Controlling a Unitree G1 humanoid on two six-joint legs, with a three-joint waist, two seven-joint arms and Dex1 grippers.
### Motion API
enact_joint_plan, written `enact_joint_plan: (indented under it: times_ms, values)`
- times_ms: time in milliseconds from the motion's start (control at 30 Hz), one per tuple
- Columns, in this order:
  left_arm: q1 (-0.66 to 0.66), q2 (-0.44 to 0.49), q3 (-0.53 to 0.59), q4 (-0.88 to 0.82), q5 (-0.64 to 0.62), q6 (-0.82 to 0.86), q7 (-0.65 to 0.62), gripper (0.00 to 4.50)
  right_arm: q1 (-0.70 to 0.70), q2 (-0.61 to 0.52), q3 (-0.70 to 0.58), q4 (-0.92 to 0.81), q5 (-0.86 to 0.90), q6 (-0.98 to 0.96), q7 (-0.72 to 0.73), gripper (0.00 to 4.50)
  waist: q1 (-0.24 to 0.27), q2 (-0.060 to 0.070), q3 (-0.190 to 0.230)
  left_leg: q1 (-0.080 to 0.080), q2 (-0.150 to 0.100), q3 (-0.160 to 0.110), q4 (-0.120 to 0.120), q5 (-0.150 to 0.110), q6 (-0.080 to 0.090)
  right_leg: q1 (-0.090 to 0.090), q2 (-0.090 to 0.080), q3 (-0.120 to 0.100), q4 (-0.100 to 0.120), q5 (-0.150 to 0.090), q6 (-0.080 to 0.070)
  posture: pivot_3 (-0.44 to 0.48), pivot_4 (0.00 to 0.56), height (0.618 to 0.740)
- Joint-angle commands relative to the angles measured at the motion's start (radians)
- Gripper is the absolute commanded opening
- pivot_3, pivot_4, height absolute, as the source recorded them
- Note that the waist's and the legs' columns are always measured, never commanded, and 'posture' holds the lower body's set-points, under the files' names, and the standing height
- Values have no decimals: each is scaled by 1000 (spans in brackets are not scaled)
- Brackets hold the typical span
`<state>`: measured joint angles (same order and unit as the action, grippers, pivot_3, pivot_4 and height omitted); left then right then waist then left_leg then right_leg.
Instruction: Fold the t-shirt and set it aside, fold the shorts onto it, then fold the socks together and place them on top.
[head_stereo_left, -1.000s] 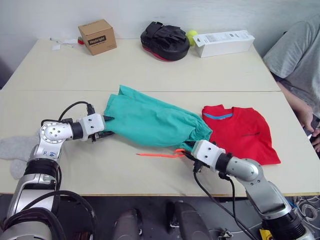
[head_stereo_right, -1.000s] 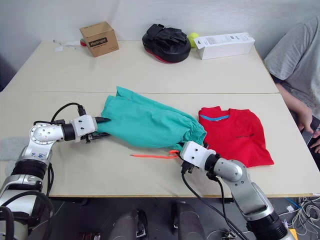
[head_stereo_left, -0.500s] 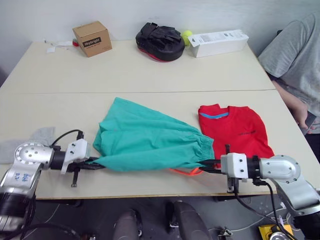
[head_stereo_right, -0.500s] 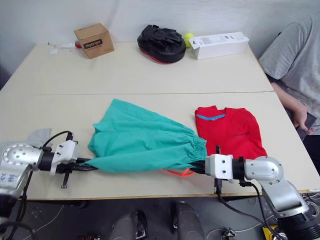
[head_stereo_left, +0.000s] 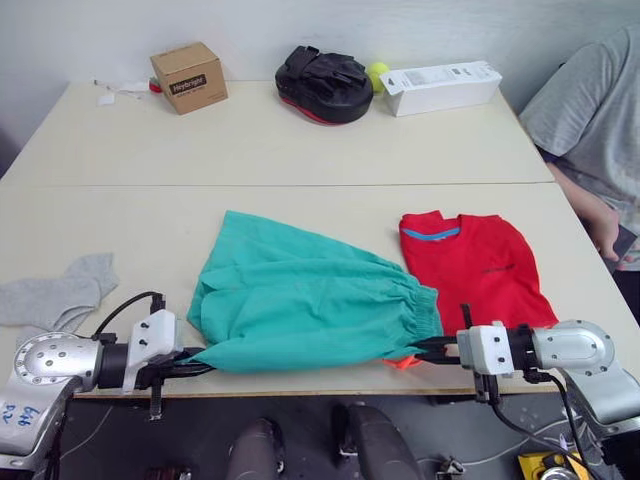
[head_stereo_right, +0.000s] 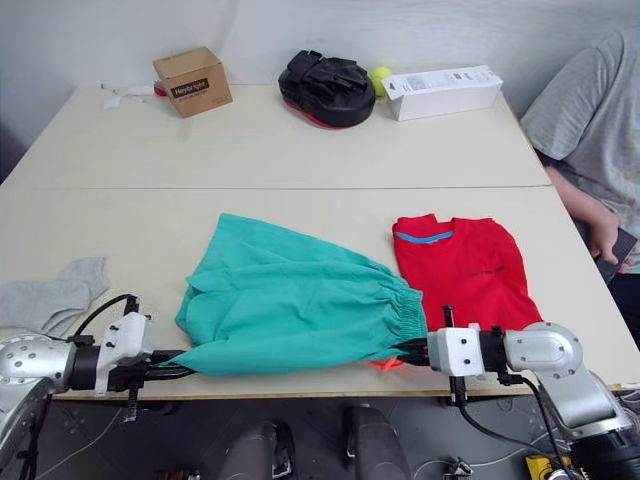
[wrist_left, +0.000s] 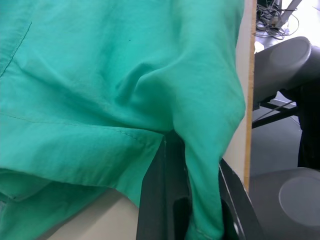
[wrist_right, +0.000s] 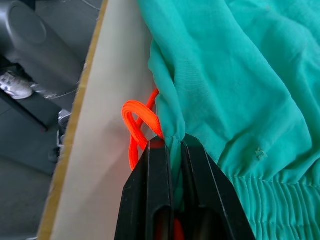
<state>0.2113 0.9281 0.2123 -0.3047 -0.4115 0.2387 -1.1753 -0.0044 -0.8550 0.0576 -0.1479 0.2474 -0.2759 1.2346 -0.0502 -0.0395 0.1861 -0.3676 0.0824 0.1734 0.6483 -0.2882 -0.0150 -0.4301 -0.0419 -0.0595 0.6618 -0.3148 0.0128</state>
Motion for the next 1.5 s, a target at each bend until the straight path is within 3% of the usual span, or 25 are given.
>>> enact_joint_plan:
  times_ms: [33, 233, 333, 433, 533, 667, 767, 900, 1000, 1200, 1400, 1500]
  values:
    - [3, 27, 47, -28, -57, 75, -7, 631, 47, -21, -54, -59, 114, 113, 2, 608, 1, 0, 0, 0, 0, 0, 0, 0, 1, 0, 0, 0, 0, 0, 0, 0, 150, 740]
    - [12, 183, 179, 10, -257, 418, -107, 2369, 191, -102, -196, -253, 352, 357, 19, 2492, 7, 0, 0, 0, 0, -2, -1, 0, 1, 0, 0, -1, -1, 0, -1, 0, 150, 740]
    - [-117, 221, 205, 88, -338, 504, -126, 3316, 226, -130, -286, -326, 443, 462, -3, 3542, 14, 1, 1, 0, 0, -2, -1, 0, 2, 0, 0, -1, -2, -1, -1, 0, 150, 740]
    - [-330, 162, 147, 193, -303, 440, -74, 4280, 187, -91, -337, -343, 513, 520, -72, 4500, 23, 1, 0, 0, 0, -2, -1, -2, -3, 1, 0, -1, -3, 0, -3, 0, 150, 740]
    - [-533, 76, 12, 346, -143, 306, 0, 4465, 124, -38, -331, -350, 517, 532, -136, 4500, 26, 2, 0, 0, -1, -2, 0, -1, -1, 2, 0, -1, -4, 1, -2, 0, 150, 740]
    - [-684, 4, -188, 541, 83, 64, -28, 4465, 67, 5, -272, -368, 453, 510, -156, 4500, 23, 2, 0, -1, -2, -1, -1, 0, 0, 1, 0, -1, -3, 2, 0, 0, 150, 740]
    - [-769, -63, -242, 638, 108, 11, -77, 4465, 33, 29, -240, -369, 422, 513, -178, 4500, 22, 1, 0, -3, -1, 1, 1, -1, -2, -1, 1, -2, -3, 2, 0, 0, 150, 740]
    - [-813, -84, -291, 703, 151, -67, -156, 4465, 24, 45, -229, -367, 389, 503, -187, 4500, 22, 1, 0, -5, 0, 2, 2, -1, -3, -3, 1, -2, -3, 1, 1, 0, 150, 740]
    - [-828, -85, -299, 721, 157, -64, -190, 3876, 41, 52, -232, -371, 366, 490, -190, 4500, 23, 1, 0, -4, 0, 2, 2, -1, -3, -2, 1, -2, -3, 0, 1, 0, 150, 740]
    - [-833, -59, -304, 772, 175, -88, -290, 2065, 53, 75, -239, -379, 345, 481, -213, 4500, 22, 0, 0, -3, 0, 1, 4, -1, -3, -1, 1, -2, -1, 1, 1, 0, 150, 740]
    - [-894, -98, -287, 820, 172, -104, -292, 81, 69, 100, -238, -375, 312, 457, -237, 4500, 23, 0, 0, -2, -1, 0, 4, 0, -2, 0, 1, -2, 1, 1, 1, 0, 150, 740]
    - [-976, -139, -240, 839, 103, -26, -299, 27, 81, 108, -239, -376, 298, 446, -248, 4500, 25, 0, 0, -3, -1, 0, 4, 0, -1, 0, 1, -2, 1, 1, 1, 0, 150, 740]
